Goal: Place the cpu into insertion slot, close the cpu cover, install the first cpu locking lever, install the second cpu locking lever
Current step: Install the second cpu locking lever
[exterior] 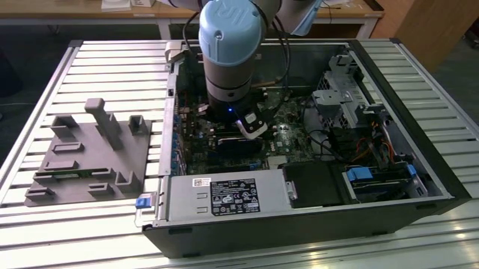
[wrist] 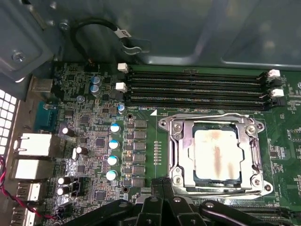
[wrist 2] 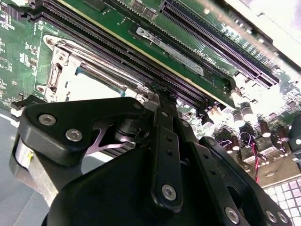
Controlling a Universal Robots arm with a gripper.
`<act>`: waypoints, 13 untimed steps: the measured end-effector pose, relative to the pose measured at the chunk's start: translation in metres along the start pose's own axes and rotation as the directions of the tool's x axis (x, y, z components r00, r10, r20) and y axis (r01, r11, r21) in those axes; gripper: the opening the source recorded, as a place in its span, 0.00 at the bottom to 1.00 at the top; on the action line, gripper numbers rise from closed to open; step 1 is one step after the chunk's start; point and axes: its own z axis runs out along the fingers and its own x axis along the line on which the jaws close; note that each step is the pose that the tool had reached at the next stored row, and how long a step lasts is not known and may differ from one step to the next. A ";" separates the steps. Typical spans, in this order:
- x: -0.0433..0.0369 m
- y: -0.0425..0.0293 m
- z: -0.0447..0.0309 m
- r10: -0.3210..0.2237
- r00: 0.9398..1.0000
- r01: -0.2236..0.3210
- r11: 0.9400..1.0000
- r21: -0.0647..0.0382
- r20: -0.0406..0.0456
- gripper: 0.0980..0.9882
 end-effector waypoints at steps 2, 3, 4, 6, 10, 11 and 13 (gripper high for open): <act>-0.0001 0.0005 -0.0014 0.000 1.000 0.000 1.000 0.000 0.000 0.01; -0.0002 0.0011 -0.0033 0.000 1.000 0.000 1.000 -0.001 0.000 0.01; -0.0002 0.0017 -0.0054 0.000 1.000 0.000 1.000 -0.001 0.000 0.01; -0.0004 0.0032 -0.0102 0.000 1.000 0.000 1.000 -0.001 0.001 0.01; -0.0007 0.0065 -0.0210 -0.001 1.000 0.001 1.000 -0.001 0.001 0.01; -0.0008 0.0072 -0.0233 -0.001 1.000 0.001 1.000 -0.001 0.002 0.01; -0.0008 0.0079 -0.0254 -0.001 1.000 0.001 1.000 0.002 0.002 0.01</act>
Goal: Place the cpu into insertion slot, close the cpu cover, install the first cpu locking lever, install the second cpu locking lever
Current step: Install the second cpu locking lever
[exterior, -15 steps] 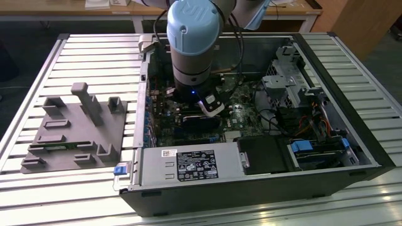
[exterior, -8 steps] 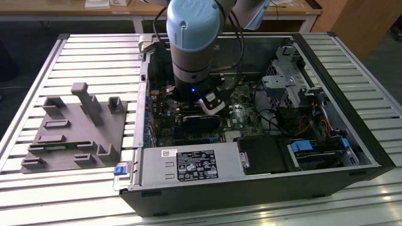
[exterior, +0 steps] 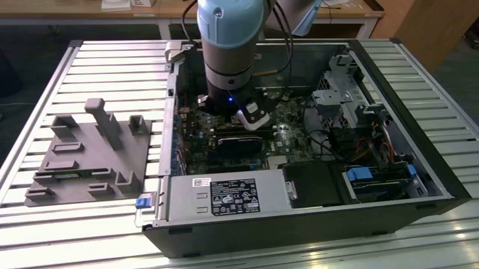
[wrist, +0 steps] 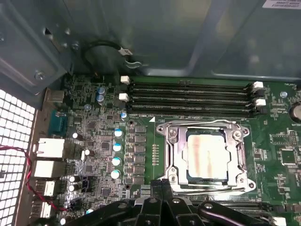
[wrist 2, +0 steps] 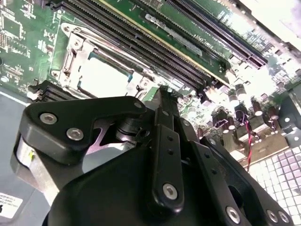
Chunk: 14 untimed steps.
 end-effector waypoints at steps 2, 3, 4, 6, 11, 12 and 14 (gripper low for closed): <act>-0.0001 0.0001 -0.0003 0.000 1.000 0.000 1.000 0.018 0.000 0.01; -0.0004 0.0000 -0.0003 -0.001 1.000 0.001 1.000 0.031 -0.001 0.01; -0.0011 0.0000 -0.0003 -0.001 1.000 0.001 0.999 0.045 -0.001 0.01; -0.0035 0.0001 -0.0002 0.000 1.000 0.000 0.998 0.065 -0.001 0.01; -0.0175 0.0007 0.0005 0.001 1.000 -0.001 0.998 0.069 -0.001 0.01; -0.0202 0.0013 0.0009 0.001 1.000 -0.001 0.998 0.069 -0.001 0.01; -0.0238 0.0038 0.0019 0.001 1.000 -0.001 0.998 0.069 -0.001 0.01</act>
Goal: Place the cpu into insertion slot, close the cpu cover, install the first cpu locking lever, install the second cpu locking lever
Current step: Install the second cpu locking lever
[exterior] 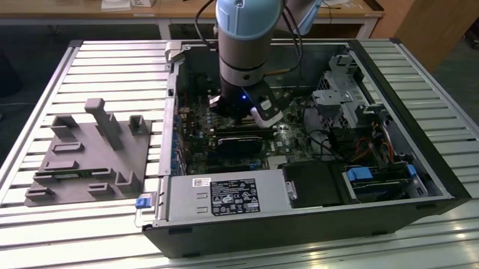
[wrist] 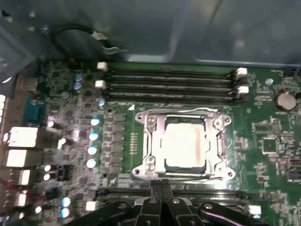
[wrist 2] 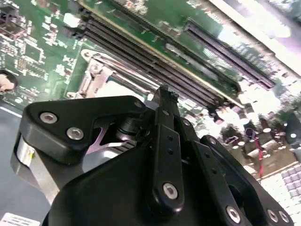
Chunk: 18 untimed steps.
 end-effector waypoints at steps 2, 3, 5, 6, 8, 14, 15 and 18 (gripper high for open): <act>-0.0030 0.0039 0.0011 0.000 1.000 0.000 1.000 0.003 0.000 0.01; -0.0048 0.0051 0.0016 0.000 1.000 0.000 1.000 0.004 0.000 0.01; -0.0098 0.0068 0.0024 0.000 1.000 0.000 1.000 0.007 0.000 0.01; -0.0125 0.0074 0.0027 0.000 1.000 0.000 1.000 0.008 0.000 0.01; -0.0178 0.0089 0.0034 0.000 1.000 0.000 1.000 0.010 0.000 0.01; -0.0214 0.0223 0.0078 -0.001 1.000 0.001 1.000 0.022 0.000 0.01; -0.0216 0.0248 0.0086 -0.001 1.000 0.001 1.000 0.026 0.000 0.01; -0.0223 0.0310 0.0108 -0.001 1.000 0.001 0.999 0.042 0.000 0.01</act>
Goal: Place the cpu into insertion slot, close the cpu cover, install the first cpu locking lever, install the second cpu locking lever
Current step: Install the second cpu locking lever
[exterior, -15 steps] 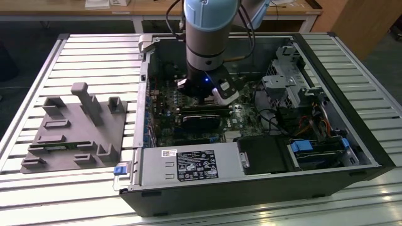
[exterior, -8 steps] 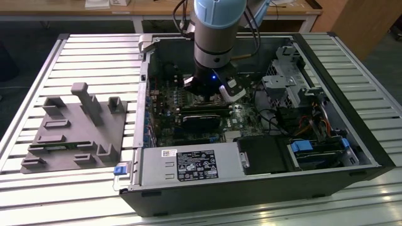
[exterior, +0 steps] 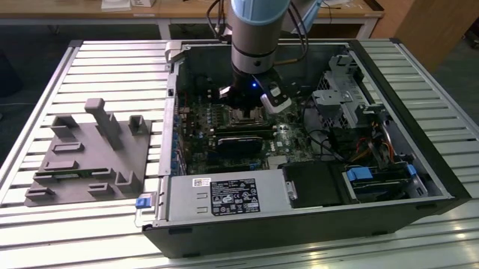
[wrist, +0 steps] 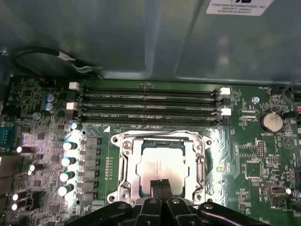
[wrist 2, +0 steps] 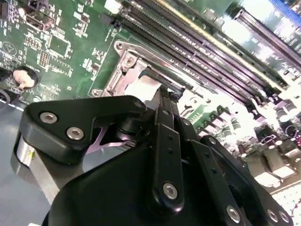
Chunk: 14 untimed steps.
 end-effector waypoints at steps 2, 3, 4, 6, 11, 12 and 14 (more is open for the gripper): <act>-0.0005 0.0038 0.0011 0.000 1.000 0.000 1.000 0.013 0.000 0.01; -0.0007 0.0052 0.0015 0.000 1.000 0.000 1.000 0.021 0.000 0.01; -0.0009 0.0067 0.0019 0.000 1.000 0.000 1.000 0.029 0.000 0.01; -0.0013 0.0104 0.0030 0.000 1.000 0.000 0.999 0.041 0.000 0.01; -0.0023 0.0203 0.0056 0.000 1.000 0.000 0.998 0.060 -0.001 0.01; -0.0024 0.0214 0.0058 0.000 1.000 0.000 0.998 0.064 -0.001 0.01; -0.0025 0.0231 0.0062 0.000 1.000 0.000 0.997 0.073 -0.001 0.01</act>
